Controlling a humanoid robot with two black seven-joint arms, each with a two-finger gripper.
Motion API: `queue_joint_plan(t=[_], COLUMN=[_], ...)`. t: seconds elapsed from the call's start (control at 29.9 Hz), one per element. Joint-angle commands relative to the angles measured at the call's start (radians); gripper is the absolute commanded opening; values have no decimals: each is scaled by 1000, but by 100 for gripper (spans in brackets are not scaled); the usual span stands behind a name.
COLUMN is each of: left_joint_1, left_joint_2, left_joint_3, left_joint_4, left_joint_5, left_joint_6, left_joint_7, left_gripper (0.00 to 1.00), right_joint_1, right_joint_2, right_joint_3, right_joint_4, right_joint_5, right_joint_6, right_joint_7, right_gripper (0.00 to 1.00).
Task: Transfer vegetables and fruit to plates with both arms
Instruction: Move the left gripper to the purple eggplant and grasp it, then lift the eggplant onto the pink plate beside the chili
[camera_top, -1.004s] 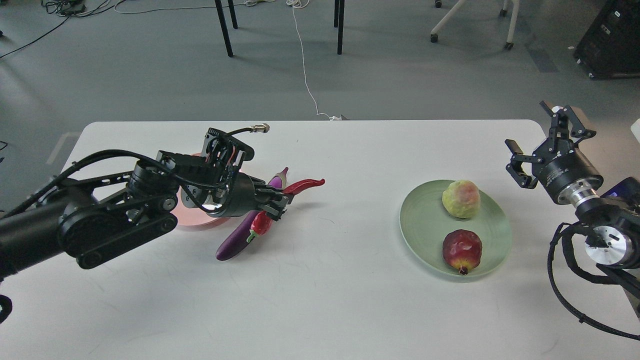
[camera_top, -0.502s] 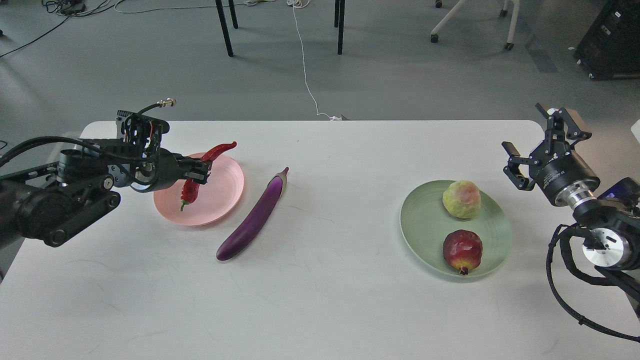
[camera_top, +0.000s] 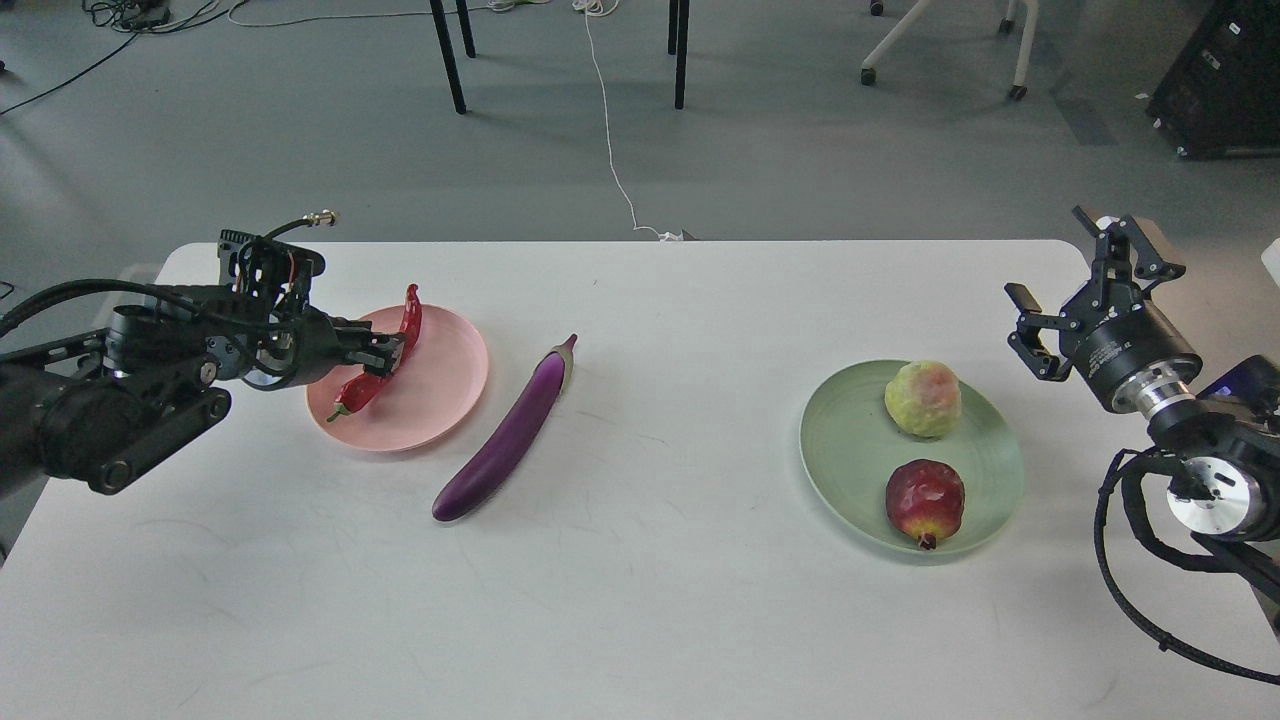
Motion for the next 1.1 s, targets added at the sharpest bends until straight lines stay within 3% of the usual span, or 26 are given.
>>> queue_joint_plan(t=[0.0, 0.07, 0.23, 0.33, 0.74, 1.07], left_joint_1=[-7, -18, -18, -6, 106, 111], left_joint_2=[0, 16, 26, 8, -47, -40], left_joint_3=[-14, -15, -8, 0, 16, 9], left_joint_4=[-80, -170, -370, -412, -343, -320], left_joint_5=[-5, -6, -3, 5, 70, 94], left_joint_6=[-1, -3, -8, -9, 0, 0], left_joint_7=[-50, -64, -44, -6, 13, 13], left_gripper=[70, 76, 79, 79, 79, 79], right_joint_1=[1, 1, -1, -2, -12, -15], right_joint_2=[0, 0, -1, -1, -3, -1], right_joint_3=[0, 0, 0, 0, 9, 9], right_joint_4=[0, 0, 0, 0, 0, 0], right_joint_5=[0, 0, 0, 0, 0, -1], right_joint_6=[0, 0, 0, 0, 0, 0], right_joint_7=[0, 0, 0, 0, 0, 0], right_gripper=[98, 98, 98, 98, 98, 98])
